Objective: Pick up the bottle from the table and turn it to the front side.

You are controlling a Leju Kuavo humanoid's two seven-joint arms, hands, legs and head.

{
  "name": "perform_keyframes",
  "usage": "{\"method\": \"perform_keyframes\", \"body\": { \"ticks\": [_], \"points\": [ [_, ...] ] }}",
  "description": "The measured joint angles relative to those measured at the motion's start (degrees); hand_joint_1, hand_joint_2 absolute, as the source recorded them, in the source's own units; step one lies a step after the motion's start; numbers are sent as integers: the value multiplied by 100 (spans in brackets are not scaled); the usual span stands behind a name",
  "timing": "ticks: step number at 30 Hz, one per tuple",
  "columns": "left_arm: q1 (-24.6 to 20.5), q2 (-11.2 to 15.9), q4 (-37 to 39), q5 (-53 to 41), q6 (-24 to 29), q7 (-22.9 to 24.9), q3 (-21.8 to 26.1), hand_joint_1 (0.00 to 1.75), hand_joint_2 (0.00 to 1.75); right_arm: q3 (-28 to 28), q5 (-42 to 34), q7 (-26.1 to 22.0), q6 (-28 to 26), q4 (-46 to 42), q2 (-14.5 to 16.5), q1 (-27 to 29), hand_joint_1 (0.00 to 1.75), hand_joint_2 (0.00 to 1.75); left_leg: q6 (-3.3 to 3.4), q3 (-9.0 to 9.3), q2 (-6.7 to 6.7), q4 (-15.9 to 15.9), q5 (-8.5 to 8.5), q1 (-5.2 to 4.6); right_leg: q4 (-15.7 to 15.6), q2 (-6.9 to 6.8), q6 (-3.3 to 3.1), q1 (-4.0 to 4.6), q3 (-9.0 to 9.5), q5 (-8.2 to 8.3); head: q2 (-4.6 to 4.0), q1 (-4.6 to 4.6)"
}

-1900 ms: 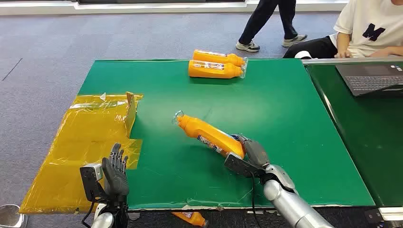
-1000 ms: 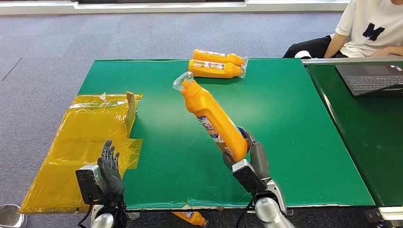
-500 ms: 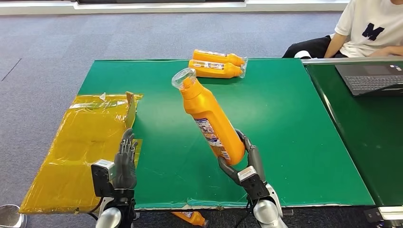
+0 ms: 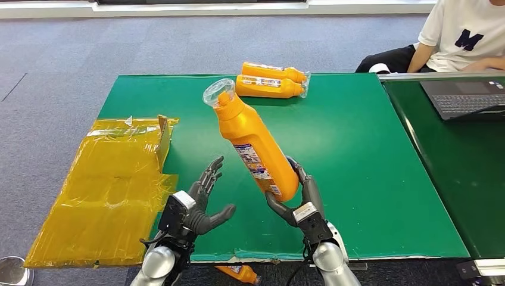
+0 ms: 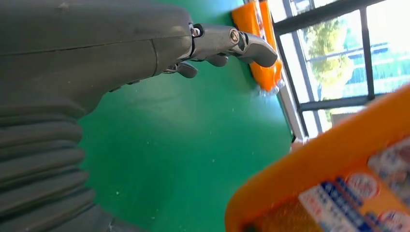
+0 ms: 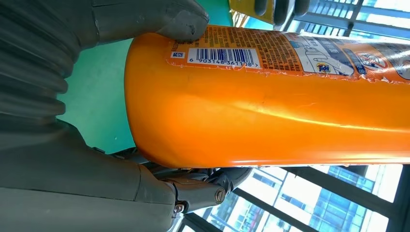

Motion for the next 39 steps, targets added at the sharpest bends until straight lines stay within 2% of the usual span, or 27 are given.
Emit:
{"method": "perform_keyframes", "body": {
  "ticks": [15, 24, 29, 39],
  "points": [
    [-815, 204, 641, 405, -439, 122, -552, 0, 175, 98, -72, -63, 31, 230, 14, -152, 175, 175, -1, 0, -1, 0, 1, 0, 1, 0, 0, 0, 0, 1, 0, 0],
    [-944, 279, 769, 452, -487, 159, -631, 0, 175, 107, -83, -66, 31, 315, 22, -170, 175, 175, -1, -1, -1, 0, 1, 0, 1, 0, 0, 0, -1, 0, -1, 0],
    [-1094, 341, 805, 734, -710, 337, -737, 0, 175, 108, -110, -79, 31, 371, 40, -185, 175, 175, -1, -1, -2, 0, 2, 0, 1, 0, 0, 0, 0, 1, 0, 0],
    [-2092, 455, 976, 1498, -943, 817, -826, 0, 175, 144, -124, -103, 53, 531, 139, -237, 175, 175, -4, -1, -3, 1, 9, 0, 3, -1, -2, 1, 0, 6, 0, 0]
  ]
}}
